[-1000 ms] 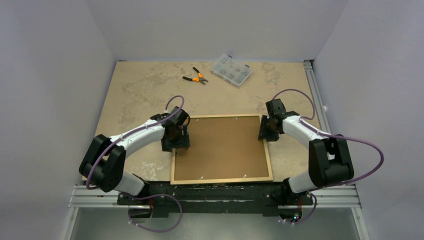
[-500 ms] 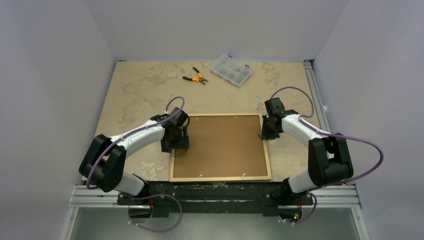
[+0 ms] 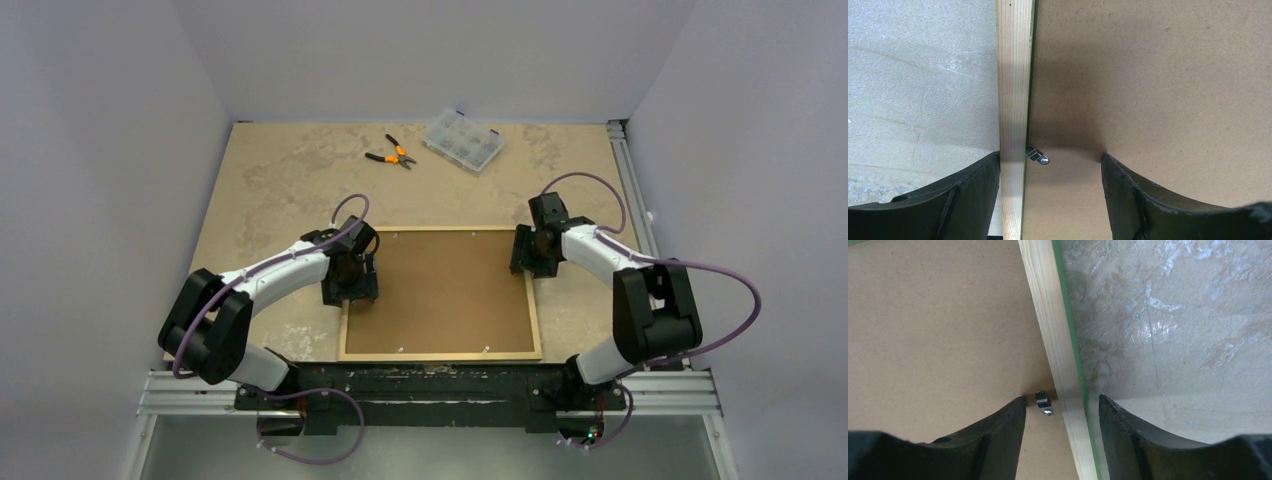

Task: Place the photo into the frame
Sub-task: Install the photo frame at the center of the board.

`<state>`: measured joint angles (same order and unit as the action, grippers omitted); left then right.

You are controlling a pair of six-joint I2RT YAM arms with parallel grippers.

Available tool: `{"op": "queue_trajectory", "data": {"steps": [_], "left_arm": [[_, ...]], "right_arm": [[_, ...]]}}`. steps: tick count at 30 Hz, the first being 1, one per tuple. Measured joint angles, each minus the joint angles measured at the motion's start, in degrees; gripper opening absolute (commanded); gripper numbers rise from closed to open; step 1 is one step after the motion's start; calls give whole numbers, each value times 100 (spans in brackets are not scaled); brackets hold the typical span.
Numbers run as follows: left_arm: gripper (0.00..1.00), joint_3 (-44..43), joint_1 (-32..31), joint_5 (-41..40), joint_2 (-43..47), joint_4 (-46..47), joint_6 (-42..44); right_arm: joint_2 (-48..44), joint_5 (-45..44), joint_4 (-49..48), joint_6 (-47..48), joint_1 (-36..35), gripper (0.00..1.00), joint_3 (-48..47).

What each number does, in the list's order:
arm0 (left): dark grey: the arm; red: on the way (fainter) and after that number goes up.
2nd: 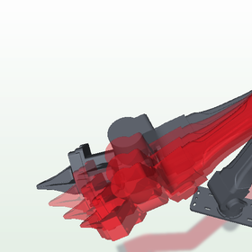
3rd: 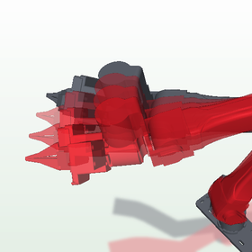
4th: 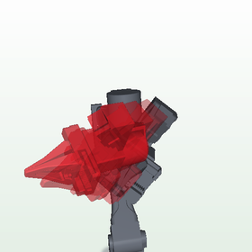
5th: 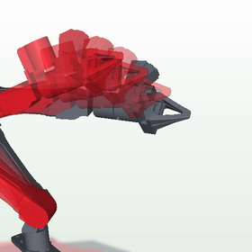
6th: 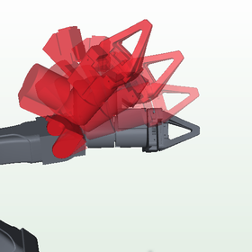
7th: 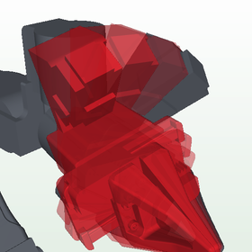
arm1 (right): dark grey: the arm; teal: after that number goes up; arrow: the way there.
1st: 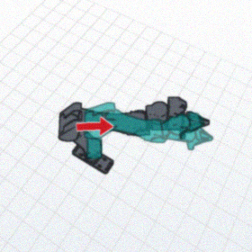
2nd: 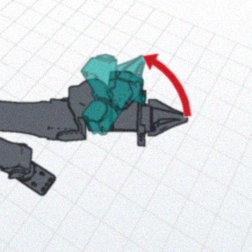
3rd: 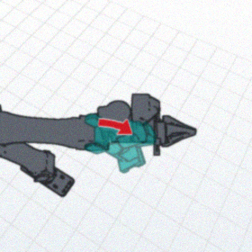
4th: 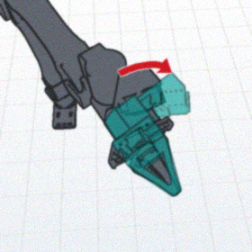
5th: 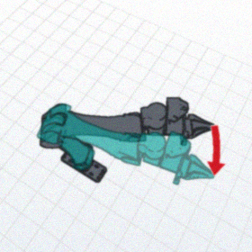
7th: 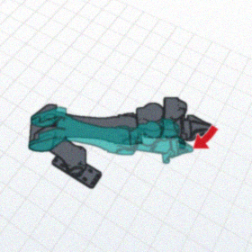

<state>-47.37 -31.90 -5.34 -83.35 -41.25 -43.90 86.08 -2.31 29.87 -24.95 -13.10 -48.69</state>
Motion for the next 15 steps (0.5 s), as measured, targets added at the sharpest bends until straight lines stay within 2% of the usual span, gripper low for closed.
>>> {"op": "queue_trajectory", "data": {"steps": [2, 6, 11, 15], "left_arm": [[70, 0, 0, 0, -2, 0, 0], [70, 0, 0, 0, -2, 0, 0], [70, 0, 0, 0, -2, 0, 0], [70, 0, 0, 0, -2, 0, 0]], "right_arm": [[173, 55, 2, -31, 2, 43, -87], [205, 9, -35, -48, 0, 21, -133], [168, -83, 7, -48, 68, 0, -144], [166, -105, 4, -50, 57, 0, -144]]}}
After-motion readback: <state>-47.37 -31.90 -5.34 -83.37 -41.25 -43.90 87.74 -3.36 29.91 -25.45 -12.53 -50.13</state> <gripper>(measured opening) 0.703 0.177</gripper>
